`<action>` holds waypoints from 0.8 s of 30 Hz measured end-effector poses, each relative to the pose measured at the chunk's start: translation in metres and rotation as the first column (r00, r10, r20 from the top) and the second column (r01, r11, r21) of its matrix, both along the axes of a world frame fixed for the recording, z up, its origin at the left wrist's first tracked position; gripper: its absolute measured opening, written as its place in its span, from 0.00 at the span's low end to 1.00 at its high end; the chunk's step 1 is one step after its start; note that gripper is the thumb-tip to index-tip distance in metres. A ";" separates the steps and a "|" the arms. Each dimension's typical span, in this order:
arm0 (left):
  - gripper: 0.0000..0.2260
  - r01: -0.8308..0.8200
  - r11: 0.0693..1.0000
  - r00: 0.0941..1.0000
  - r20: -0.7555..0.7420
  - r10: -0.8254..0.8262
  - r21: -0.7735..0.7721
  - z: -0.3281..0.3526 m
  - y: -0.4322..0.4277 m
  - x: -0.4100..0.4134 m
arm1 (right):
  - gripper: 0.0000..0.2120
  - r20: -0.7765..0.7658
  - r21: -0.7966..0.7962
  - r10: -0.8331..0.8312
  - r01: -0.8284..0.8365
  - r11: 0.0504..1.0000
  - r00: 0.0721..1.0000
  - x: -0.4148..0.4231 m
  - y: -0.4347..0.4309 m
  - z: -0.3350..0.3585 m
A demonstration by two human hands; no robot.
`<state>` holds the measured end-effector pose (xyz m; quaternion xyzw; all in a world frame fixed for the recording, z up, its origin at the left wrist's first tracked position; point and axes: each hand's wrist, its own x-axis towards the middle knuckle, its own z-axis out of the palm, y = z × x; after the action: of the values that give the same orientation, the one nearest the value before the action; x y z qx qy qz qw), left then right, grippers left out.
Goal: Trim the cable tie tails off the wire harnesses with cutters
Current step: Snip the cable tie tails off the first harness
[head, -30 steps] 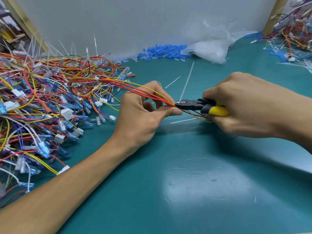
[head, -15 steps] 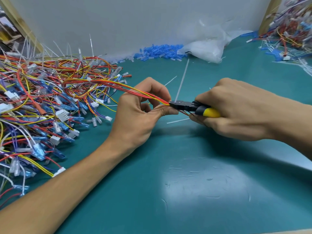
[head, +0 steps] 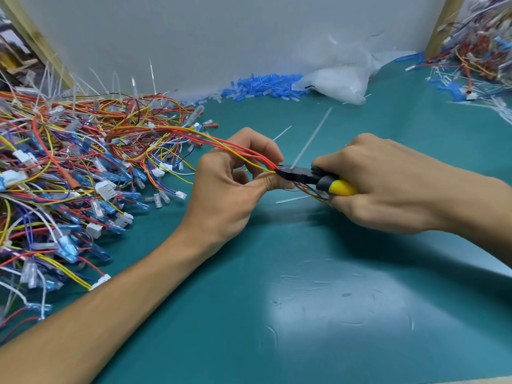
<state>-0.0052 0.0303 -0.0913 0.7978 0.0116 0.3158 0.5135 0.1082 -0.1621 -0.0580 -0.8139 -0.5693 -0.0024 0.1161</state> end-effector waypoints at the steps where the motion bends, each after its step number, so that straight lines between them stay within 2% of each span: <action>1: 0.12 0.006 1.000 1.000 -0.002 -0.006 -0.003 0.000 0.000 0.000 | 0.07 0.010 0.009 0.003 -0.003 1.000 1.000 0.001 -0.001 0.001; 4: 0.12 0.017 1.000 1.000 -0.010 -0.017 0.015 0.000 -0.001 0.000 | 0.06 0.043 0.017 0.001 -0.001 1.000 0.999 0.002 -0.003 0.003; 8: 0.12 0.009 1.000 1.000 -0.002 -0.009 -0.002 -0.002 0.000 0.001 | 0.05 -0.016 0.013 -0.011 0.011 1.000 1.000 0.001 0.000 -0.001; 11: 0.11 0.025 1.000 1.000 0.002 -0.025 0.002 -0.003 0.002 0.001 | 0.05 -0.003 0.040 -0.029 0.030 0.999 1.000 0.001 0.000 0.000; 13: 0.10 0.105 0.994 0.994 0.005 -0.105 -0.033 -0.004 0.005 -0.002 | 0.05 0.004 0.060 -0.032 0.031 0.998 0.999 0.001 0.000 0.002; 16: 0.11 0.230 0.959 0.973 0.061 -0.223 -0.164 -0.002 0.007 -0.007 | 0.07 0.025 0.077 -0.033 0.031 0.997 0.999 -0.002 0.002 0.003; 24: 0.12 0.212 0.949 0.977 0.045 -0.207 -0.233 -0.002 0.006 -0.004 | 0.08 0.092 0.121 -0.071 0.059 0.991 0.993 -0.002 0.004 -0.001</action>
<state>-0.0090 0.0364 -0.0936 0.7244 -0.0407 0.2638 0.6356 0.1062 -0.1584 -0.0591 -0.8227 -0.5462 -0.0789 0.1365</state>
